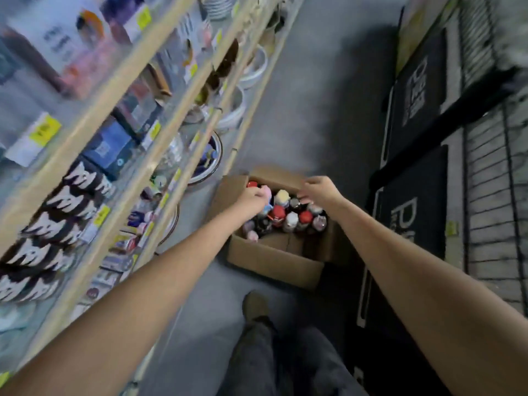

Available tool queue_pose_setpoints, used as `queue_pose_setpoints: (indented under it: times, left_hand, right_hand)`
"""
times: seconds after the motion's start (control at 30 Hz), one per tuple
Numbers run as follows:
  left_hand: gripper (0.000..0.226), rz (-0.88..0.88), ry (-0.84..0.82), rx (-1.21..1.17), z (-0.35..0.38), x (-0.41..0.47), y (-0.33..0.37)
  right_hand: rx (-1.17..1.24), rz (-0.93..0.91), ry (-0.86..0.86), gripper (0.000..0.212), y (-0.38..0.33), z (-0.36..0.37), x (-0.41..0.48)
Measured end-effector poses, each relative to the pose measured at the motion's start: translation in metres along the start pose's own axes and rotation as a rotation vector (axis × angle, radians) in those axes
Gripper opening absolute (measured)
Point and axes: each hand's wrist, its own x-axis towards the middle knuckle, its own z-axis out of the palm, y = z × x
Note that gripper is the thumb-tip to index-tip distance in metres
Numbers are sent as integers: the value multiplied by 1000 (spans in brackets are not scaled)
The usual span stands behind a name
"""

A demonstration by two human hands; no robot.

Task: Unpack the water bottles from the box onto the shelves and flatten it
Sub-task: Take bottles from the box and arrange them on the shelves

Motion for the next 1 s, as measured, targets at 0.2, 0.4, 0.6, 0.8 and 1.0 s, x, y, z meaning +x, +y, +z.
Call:
queue_pose_setpoints:
  times: [0.2,0.4,0.6,0.8,1.0]
  left_hand:
    - [24,-194,-81,-3,56,66,-50]
    - [42,-341,-95,-23,117,118,-89]
    - [50,-401,-185,-52,180,165,-109]
    - [51,-446,-206,-49,237,228,-148]
    - [53,-457,-75,31,264,290,-204]
  right_hand:
    - [90,278,-121,20,81,21,55]
    - [75,363,-180,17,157,53,99]
    - [80,439,-154,12,234,58,144]
    - [184,584,-123,16,298,73,200]
    - [250,617,-137,13,333,117,252]
